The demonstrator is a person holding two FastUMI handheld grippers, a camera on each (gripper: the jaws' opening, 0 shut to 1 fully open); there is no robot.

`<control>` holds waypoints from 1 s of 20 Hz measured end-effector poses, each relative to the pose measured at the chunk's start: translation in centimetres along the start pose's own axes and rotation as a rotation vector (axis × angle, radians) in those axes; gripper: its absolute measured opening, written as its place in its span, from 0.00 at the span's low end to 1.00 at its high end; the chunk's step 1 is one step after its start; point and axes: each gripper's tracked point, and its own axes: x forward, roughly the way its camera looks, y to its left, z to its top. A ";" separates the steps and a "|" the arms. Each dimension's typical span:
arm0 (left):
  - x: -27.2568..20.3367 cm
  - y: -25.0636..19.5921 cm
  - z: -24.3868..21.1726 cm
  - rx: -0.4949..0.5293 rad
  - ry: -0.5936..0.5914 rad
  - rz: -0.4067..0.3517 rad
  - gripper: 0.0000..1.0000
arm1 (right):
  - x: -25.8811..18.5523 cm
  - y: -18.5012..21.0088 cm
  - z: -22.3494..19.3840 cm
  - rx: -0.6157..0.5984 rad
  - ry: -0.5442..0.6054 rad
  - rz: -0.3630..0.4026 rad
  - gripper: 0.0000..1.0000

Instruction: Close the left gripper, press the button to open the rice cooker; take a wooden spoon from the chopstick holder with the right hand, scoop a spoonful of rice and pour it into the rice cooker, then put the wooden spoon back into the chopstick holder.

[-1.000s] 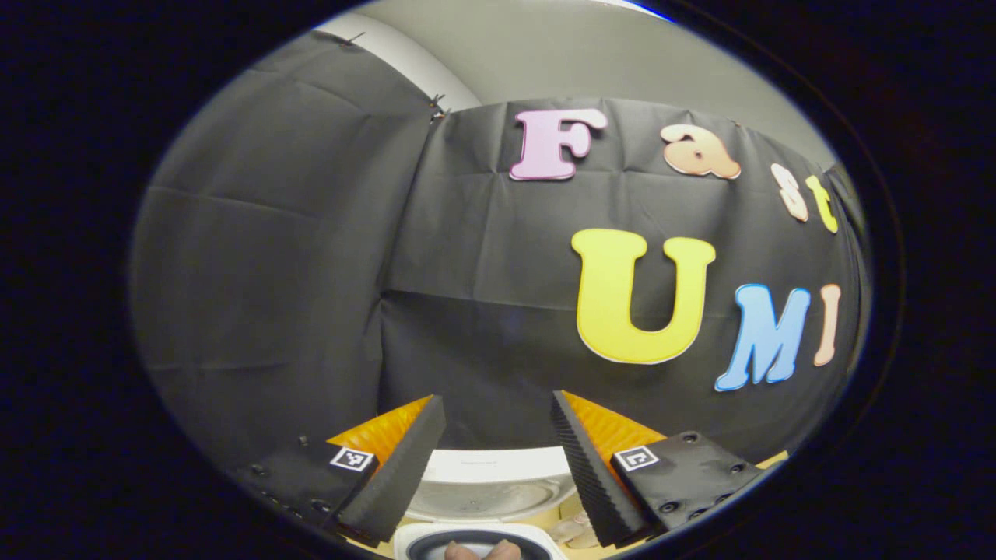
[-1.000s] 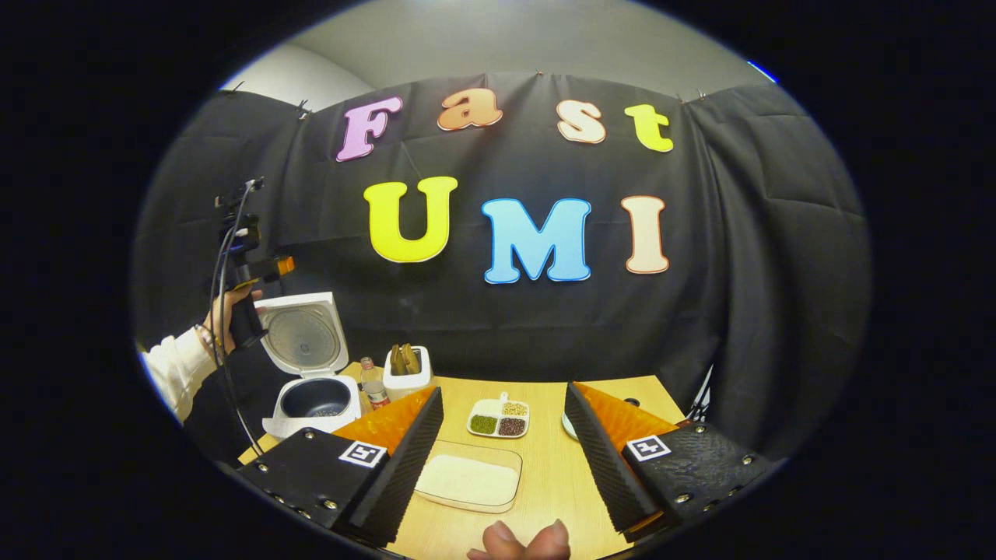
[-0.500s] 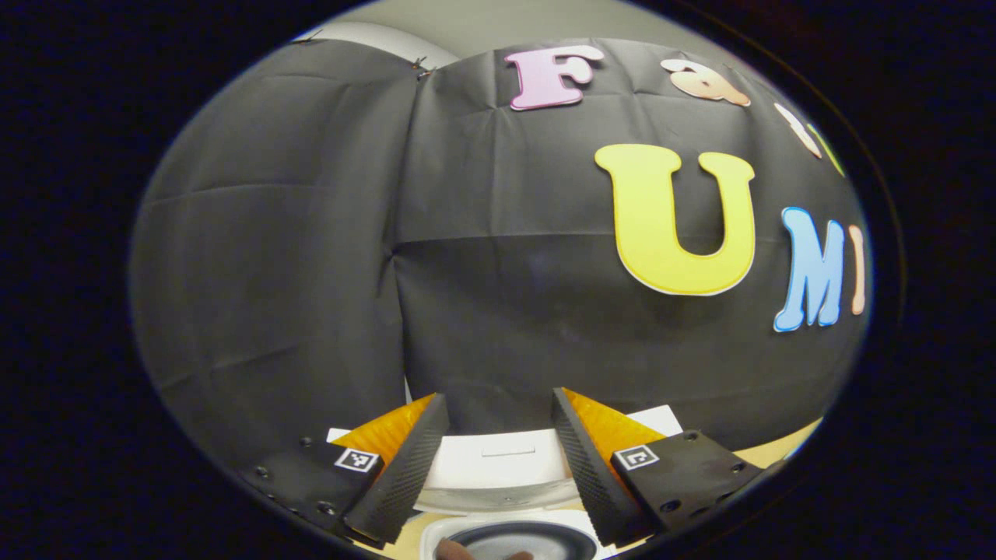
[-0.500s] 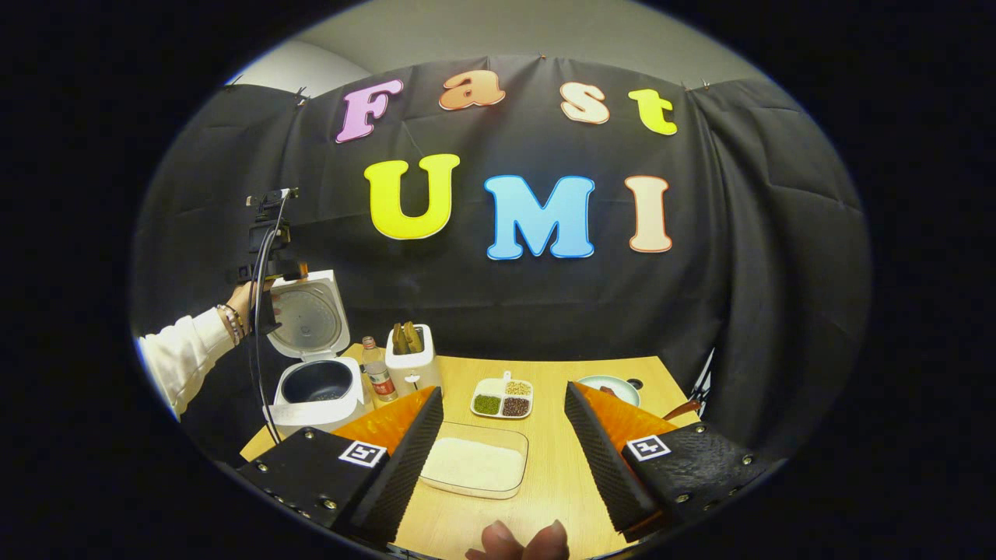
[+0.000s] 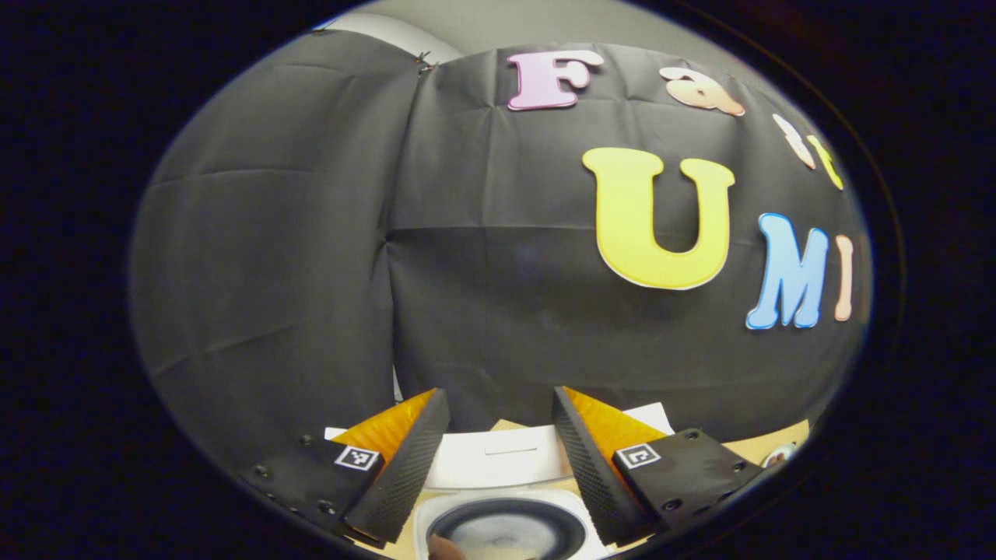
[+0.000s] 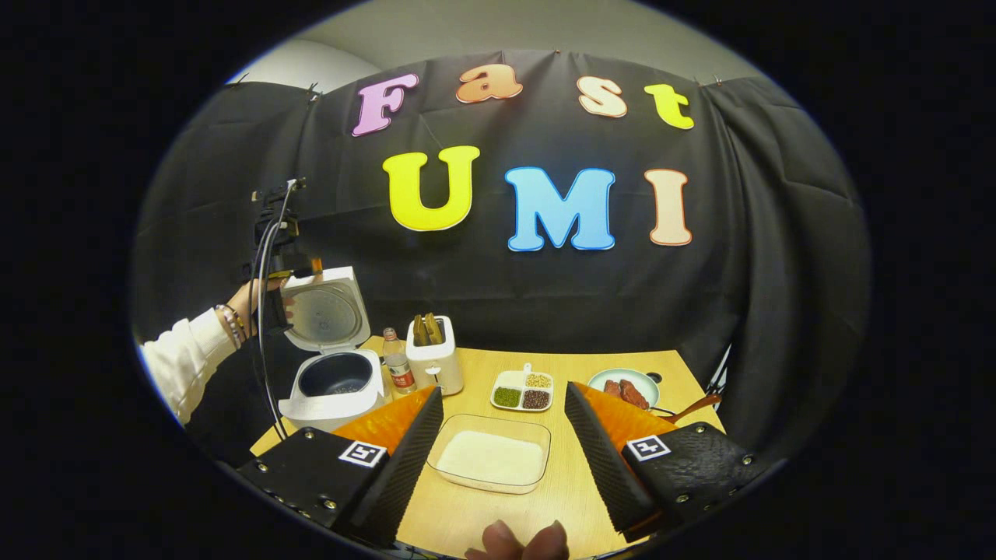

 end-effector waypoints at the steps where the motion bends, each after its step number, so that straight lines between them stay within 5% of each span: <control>1: -1.3 -0.3 -1.0 0.007 -0.002 -0.005 0.94 | 0.0 0.0 0.0 0.007 0.000 0.001 0.96; 9: -10.4 -1.4 -11.6 0.018 0.110 -0.014 0.94 | 0.6 0.3 -0.6 0.058 0.019 0.022 0.96; 15: -11.8 -2.4 -26.0 0.051 0.375 0.004 0.96 | 1.1 0.7 -1.5 0.048 0.047 0.046 0.96; 16: -11.1 -2.6 -24.5 0.085 0.241 -0.013 0.96 | 1.1 0.6 -1.8 0.050 0.053 0.046 0.96; 20: -12.1 -3.0 -24.9 0.019 0.301 -0.012 0.97 | 1.2 0.5 -2.5 0.097 0.076 0.056 0.96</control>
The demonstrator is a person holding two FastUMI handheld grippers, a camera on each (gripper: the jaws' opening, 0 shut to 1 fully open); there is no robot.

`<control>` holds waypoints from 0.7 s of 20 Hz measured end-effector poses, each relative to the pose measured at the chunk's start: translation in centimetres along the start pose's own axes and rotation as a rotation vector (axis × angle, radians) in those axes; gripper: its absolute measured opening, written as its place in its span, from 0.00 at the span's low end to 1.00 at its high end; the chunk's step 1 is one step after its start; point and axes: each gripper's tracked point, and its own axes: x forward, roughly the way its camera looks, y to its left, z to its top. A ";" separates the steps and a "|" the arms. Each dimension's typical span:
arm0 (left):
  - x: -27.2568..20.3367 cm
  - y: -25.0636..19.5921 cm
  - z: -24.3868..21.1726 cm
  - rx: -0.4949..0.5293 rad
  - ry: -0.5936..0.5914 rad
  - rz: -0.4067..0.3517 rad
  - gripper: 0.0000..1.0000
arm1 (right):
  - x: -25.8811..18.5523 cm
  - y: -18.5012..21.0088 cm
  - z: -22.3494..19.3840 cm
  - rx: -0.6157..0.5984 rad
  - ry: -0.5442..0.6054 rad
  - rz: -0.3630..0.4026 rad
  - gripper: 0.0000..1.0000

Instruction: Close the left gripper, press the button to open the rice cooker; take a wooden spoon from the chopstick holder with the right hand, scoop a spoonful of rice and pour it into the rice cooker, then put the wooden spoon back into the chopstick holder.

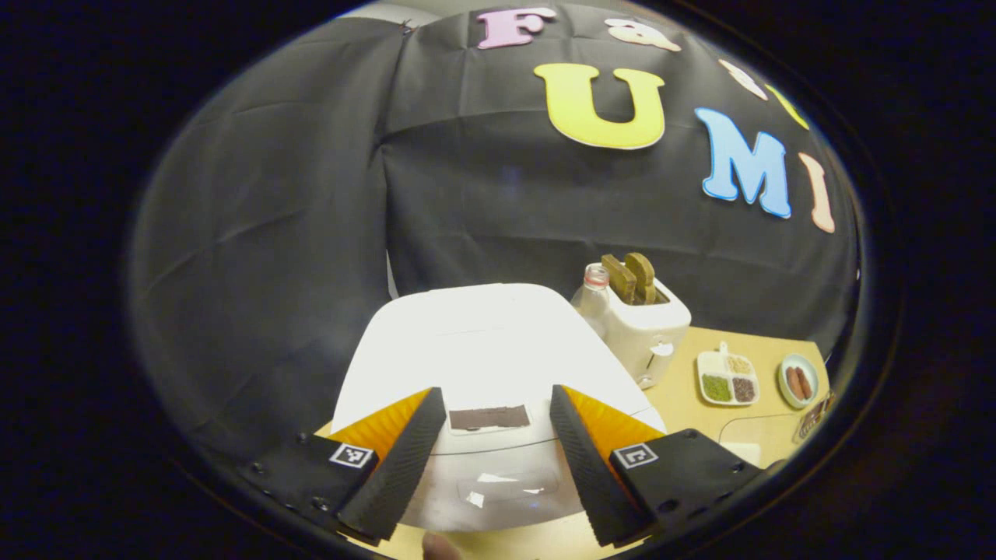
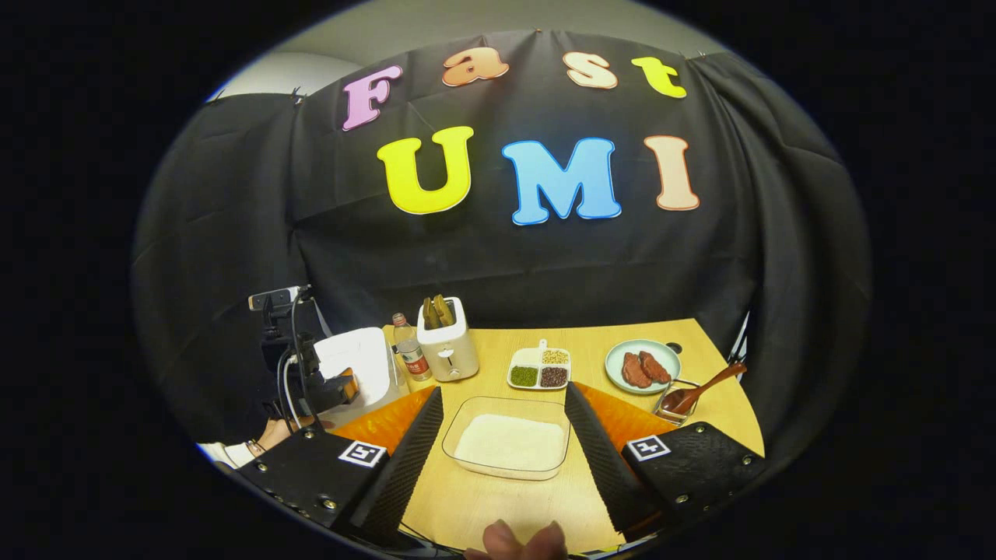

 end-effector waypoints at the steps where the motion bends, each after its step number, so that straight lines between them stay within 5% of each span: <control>1: 0.0 0.2 -0.1 -0.005 0.005 0.000 0.97 | 0.1 -0.2 0.0 0.000 -0.003 -0.001 0.96; 10: 0.0 -0.3 0.3 0.077 0.047 -0.019 0.96 | -1.3 -3.5 -0.2 0.050 -0.065 -0.047 0.96; 14: -1.7 -2.8 3.2 0.075 -0.026 -0.066 0.96 | -2.1 -5.1 -0.9 0.082 -0.060 -0.060 0.96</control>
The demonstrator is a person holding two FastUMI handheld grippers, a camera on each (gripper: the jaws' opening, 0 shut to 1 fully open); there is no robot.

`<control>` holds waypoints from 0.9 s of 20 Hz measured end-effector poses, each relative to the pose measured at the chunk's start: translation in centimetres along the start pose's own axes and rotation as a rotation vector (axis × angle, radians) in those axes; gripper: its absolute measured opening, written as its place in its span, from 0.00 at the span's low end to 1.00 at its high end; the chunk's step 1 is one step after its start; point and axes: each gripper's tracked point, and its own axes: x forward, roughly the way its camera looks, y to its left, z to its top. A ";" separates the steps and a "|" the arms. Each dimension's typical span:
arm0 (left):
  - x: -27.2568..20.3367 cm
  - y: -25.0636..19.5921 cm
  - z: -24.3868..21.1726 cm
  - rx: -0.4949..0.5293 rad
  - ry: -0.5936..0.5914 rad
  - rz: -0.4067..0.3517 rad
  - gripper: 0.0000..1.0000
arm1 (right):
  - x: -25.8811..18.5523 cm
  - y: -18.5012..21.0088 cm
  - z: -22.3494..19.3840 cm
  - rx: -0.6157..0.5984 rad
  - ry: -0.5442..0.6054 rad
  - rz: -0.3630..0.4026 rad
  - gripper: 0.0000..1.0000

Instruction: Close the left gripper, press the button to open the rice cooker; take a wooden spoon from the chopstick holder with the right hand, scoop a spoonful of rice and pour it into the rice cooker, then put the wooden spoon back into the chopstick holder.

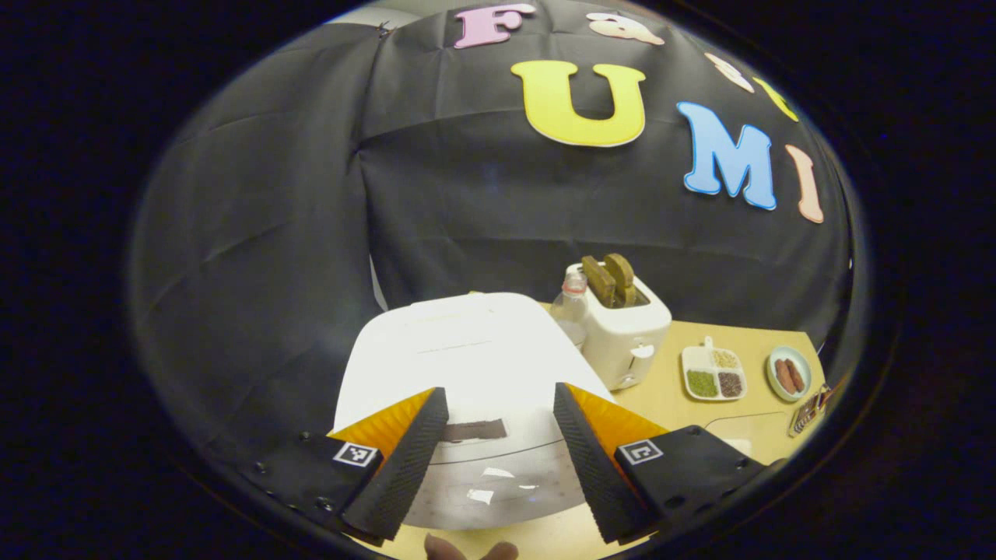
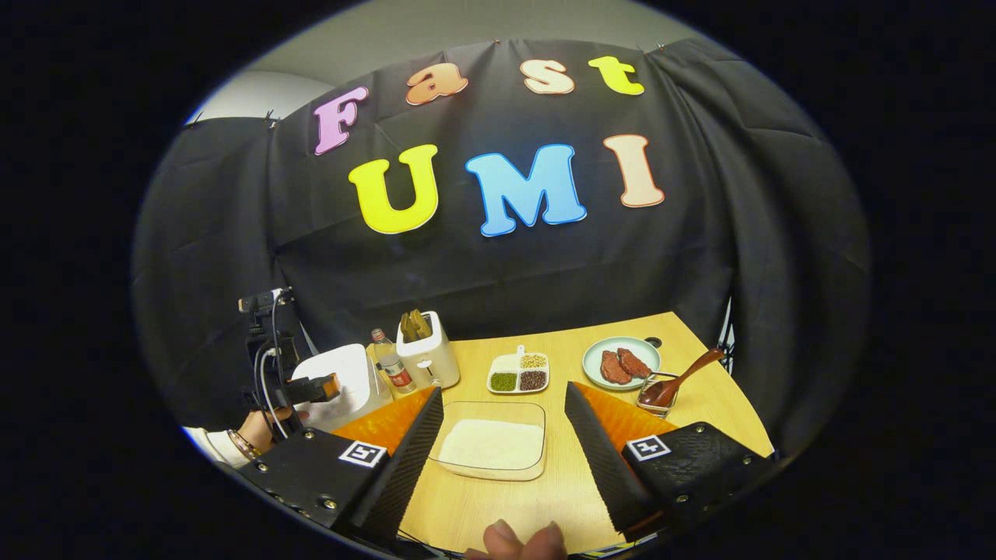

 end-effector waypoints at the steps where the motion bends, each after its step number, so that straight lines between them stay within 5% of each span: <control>1: -0.6 -0.9 0.6 -0.008 -0.009 -0.015 0.96 | -0.1 -0.4 -0.1 0.006 0.003 -0.004 0.96; 18: -24.5 -18.6 14.5 -0.028 -0.436 -0.414 0.94 | 0.0 -6.5 3.1 0.011 -0.054 0.024 0.96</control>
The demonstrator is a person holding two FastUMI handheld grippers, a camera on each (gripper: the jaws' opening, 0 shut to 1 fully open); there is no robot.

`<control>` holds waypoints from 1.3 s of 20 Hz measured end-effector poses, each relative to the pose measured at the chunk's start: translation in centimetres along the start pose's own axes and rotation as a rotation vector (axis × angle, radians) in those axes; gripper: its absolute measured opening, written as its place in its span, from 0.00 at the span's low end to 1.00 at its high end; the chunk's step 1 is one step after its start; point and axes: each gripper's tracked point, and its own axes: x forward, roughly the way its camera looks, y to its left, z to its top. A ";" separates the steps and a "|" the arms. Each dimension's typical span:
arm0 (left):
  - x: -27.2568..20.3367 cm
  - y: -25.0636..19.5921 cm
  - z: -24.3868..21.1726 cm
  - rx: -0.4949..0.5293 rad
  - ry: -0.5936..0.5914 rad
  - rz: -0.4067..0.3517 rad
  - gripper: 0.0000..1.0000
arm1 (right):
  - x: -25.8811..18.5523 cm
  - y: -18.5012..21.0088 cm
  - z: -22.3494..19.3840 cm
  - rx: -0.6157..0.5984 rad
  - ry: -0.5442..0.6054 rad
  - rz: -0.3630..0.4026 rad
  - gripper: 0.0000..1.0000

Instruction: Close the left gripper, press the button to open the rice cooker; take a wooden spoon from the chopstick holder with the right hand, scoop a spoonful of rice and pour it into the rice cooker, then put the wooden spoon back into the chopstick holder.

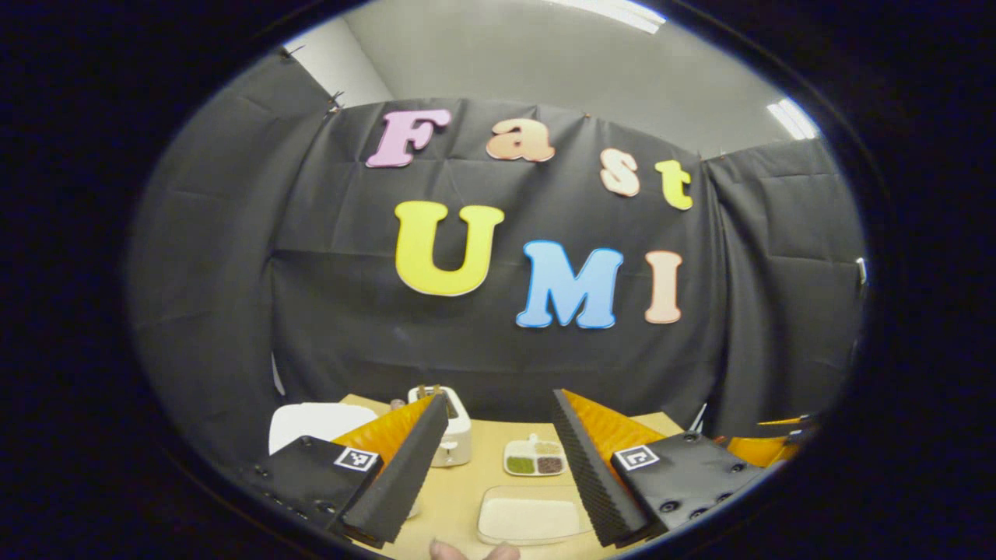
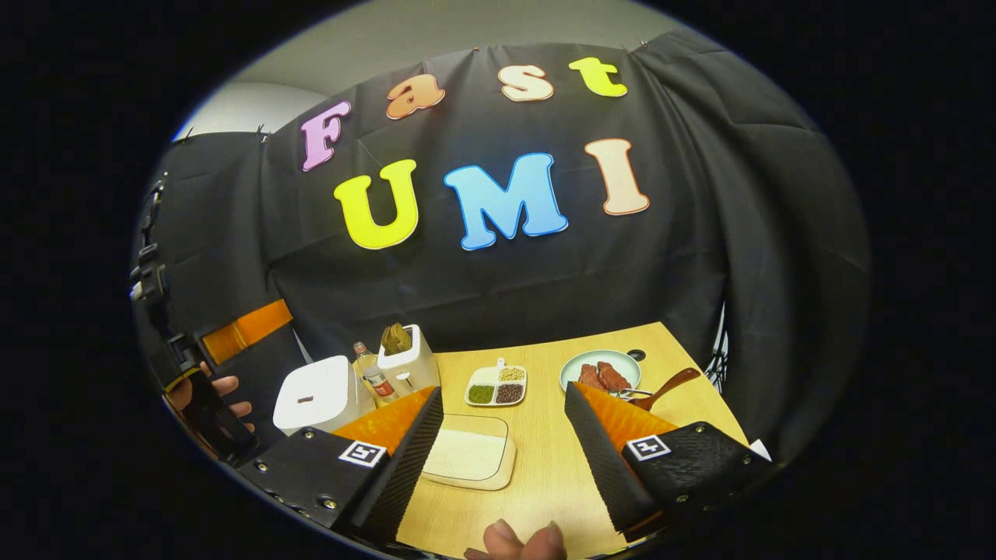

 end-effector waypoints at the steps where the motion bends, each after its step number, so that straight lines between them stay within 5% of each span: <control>1: -0.7 -1.3 0.1 0.008 -0.011 -0.015 0.93 | -0.2 -0.4 0.3 0.001 -0.008 0.004 0.96; 7: -3.7 -7.2 0.9 0.007 -0.021 -0.027 0.96 | -1.0 -3.6 1.6 0.003 -0.049 0.034 0.96; 15: -8.3 -9.5 -2.8 0.015 0.065 0.071 0.92 | -1.9 -7.4 3.0 -0.053 -0.165 0.061 0.96; 26: -15.0 -8.8 4.8 0.108 -0.124 0.039 0.94 | -9.7 -5.2 8.8 -0.138 -0.328 0.002 0.96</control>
